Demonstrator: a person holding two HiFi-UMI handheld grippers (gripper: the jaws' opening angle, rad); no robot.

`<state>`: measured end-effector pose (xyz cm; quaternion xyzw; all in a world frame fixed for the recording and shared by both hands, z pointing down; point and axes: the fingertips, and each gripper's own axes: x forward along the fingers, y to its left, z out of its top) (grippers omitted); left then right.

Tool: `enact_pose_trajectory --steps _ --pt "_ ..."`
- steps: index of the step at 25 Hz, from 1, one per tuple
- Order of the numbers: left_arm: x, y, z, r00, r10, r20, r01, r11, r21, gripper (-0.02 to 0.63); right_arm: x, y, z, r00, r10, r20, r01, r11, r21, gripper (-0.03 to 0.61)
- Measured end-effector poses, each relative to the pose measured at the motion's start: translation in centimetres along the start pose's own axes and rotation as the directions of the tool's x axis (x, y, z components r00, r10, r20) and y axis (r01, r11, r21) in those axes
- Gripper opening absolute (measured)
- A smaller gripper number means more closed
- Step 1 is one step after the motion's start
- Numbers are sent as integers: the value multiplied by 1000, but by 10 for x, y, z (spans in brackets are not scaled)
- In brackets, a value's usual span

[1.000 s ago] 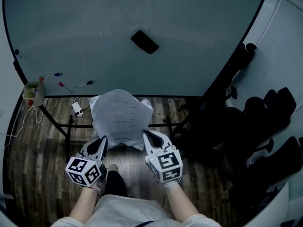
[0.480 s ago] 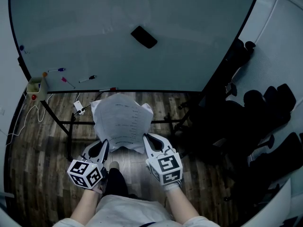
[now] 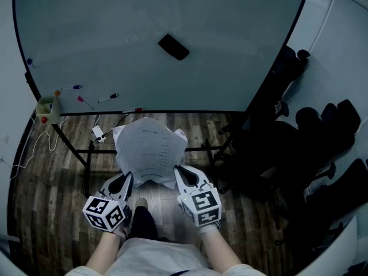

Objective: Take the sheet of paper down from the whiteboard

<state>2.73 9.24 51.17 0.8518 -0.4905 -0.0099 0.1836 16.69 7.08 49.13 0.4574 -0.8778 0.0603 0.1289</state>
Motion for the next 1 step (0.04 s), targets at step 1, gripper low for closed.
enact_pose_trajectory --steps 1 --pt "-1 0 0 1000 1 0 -1 1000 1 15 0 0 0 1000 1 1 -1 1000 1 20"
